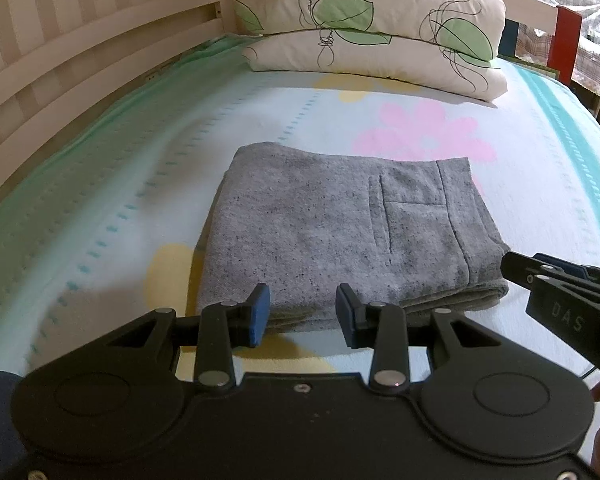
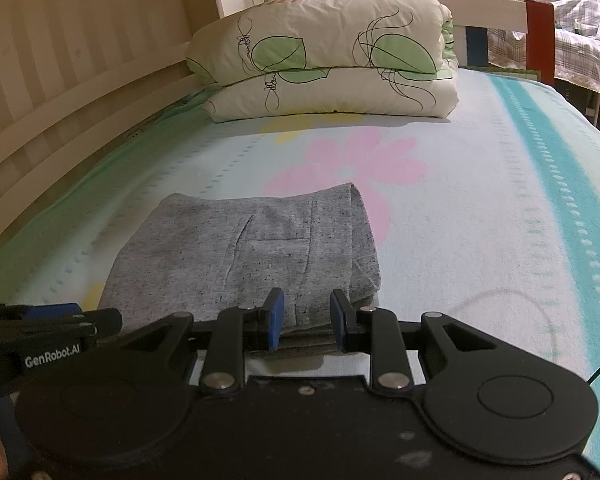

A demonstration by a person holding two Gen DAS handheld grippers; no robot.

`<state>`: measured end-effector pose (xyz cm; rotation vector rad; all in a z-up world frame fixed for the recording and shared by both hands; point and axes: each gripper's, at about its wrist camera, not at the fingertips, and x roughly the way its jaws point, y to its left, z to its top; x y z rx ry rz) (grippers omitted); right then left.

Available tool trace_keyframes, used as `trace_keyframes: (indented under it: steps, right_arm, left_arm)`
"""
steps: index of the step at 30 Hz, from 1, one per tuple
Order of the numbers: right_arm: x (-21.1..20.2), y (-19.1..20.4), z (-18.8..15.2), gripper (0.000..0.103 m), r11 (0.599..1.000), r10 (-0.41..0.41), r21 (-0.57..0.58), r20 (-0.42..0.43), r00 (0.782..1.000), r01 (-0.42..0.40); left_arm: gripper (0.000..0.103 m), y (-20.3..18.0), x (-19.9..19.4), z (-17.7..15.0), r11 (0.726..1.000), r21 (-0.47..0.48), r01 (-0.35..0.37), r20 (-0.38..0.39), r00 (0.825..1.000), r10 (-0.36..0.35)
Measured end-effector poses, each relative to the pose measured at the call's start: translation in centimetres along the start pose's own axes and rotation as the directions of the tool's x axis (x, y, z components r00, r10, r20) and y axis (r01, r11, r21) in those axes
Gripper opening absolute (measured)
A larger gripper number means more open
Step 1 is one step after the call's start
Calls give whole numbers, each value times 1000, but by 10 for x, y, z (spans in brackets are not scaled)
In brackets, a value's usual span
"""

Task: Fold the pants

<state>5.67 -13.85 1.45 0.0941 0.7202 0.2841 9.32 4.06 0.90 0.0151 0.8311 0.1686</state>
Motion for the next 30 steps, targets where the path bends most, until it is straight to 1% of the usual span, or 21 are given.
trace_keyframes:
  steps: [12, 30]
  right_arm:
    - [1, 0, 0, 28, 1000, 0, 2, -3, 1000, 0]
    - [1, 1, 0, 28, 1000, -1, 4, -2, 1000, 1]
  left_arm:
    - [47, 1, 3, -2, 1000, -2, 1, -15, 1000, -1]
    - [47, -1, 1, -2, 1000, 3, 12, -15, 1000, -12]
